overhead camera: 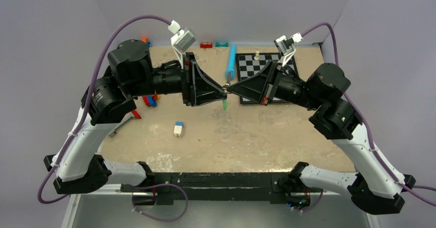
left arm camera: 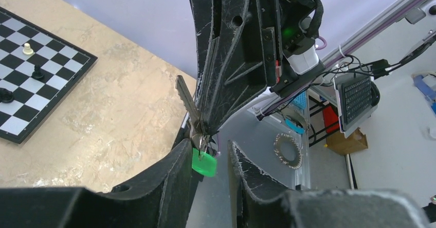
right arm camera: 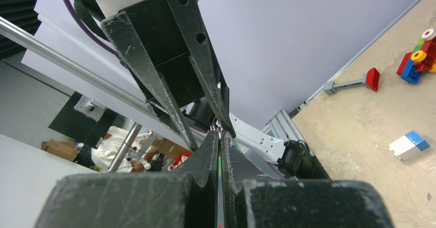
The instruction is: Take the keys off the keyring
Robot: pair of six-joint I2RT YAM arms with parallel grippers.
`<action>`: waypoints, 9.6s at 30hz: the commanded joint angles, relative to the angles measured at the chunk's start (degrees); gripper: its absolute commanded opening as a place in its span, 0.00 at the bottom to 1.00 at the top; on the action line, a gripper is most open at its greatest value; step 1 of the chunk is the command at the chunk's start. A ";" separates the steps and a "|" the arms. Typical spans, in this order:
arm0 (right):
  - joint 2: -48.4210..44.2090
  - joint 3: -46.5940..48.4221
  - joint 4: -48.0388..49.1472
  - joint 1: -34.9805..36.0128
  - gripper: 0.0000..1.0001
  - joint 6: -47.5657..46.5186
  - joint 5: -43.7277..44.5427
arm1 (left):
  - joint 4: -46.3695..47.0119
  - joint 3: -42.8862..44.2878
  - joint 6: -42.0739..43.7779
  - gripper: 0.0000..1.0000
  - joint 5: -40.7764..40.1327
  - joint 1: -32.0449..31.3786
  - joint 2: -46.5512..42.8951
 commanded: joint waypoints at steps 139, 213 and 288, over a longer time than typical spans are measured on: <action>-1.65 0.66 0.46 0.33 0.00 -1.55 0.62 | 19.95 -18.06 -18.15 0.00 -3.48 0.14 -8.69; -0.20 0.24 1.76 0.32 0.00 0.94 1.19 | 11.32 -9.93 -8.60 0.00 -2.49 1.42 -4.02; -3.85 -5.96 5.22 0.36 0.00 3.04 5.13 | 35.55 -41.11 -26.73 0.43 -37.40 -4.12 -25.33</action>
